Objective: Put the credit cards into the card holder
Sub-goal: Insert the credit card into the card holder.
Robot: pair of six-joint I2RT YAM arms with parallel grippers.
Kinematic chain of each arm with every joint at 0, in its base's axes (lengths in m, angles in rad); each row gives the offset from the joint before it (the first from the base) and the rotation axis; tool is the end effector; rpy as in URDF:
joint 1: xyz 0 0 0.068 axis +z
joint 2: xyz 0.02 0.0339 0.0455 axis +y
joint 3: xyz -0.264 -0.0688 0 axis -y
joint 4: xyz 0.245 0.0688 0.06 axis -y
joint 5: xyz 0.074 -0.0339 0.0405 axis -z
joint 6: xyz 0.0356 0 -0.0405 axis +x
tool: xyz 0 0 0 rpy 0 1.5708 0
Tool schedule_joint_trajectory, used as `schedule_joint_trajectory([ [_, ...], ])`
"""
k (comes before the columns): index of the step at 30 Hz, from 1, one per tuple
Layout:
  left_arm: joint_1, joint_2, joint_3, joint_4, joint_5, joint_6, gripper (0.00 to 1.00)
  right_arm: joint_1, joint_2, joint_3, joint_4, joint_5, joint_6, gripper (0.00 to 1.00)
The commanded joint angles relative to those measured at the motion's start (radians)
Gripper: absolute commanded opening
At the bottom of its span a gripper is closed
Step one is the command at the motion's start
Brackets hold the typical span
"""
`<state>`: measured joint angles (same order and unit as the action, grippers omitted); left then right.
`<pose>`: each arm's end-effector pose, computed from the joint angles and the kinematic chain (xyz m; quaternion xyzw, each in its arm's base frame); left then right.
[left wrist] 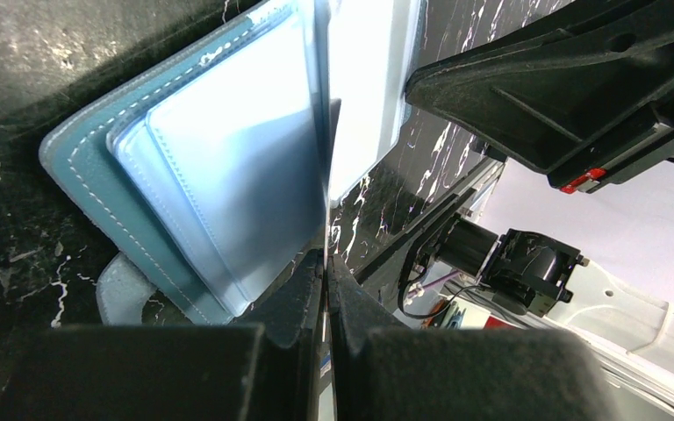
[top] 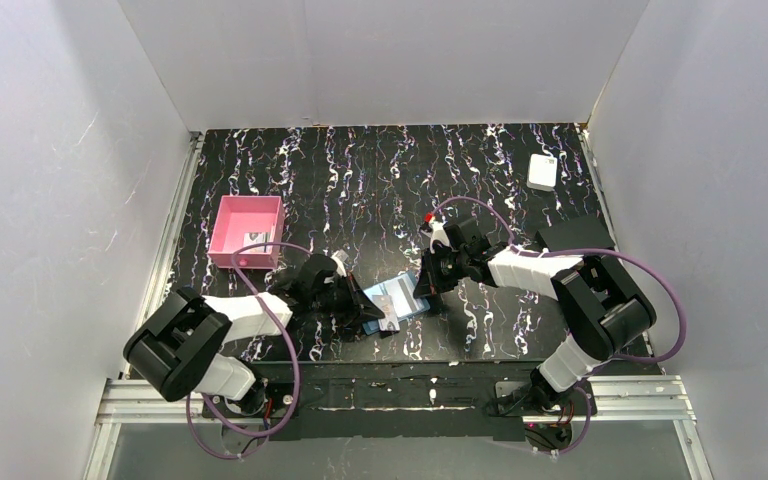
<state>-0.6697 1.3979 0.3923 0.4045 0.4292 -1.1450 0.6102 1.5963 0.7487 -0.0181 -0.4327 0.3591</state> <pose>0.1823 -0.1632 0.1386 -0.1070 0.8635 -0.4748 0.1320 0.2396 0.1857 0.1525 -0.1883 0.9001 0.3354 0.2045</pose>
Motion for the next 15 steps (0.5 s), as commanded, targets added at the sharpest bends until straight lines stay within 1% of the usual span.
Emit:
schedule_joint_trajectory([
  [1,0.005,0.018,0.025,0.004,0.007,0.024,0.0,-0.001,0.006,-0.014,0.009,-0.003,-0.016,0.02],
  [3,0.007,0.027,0.025,0.008,0.006,0.025,0.0,-0.002,0.01,-0.014,0.035,-0.004,-0.015,0.02],
  [15,0.062,0.068,0.03,0.082,-0.011,0.042,0.0,-0.001,0.018,-0.016,0.043,-0.006,-0.013,0.01],
])
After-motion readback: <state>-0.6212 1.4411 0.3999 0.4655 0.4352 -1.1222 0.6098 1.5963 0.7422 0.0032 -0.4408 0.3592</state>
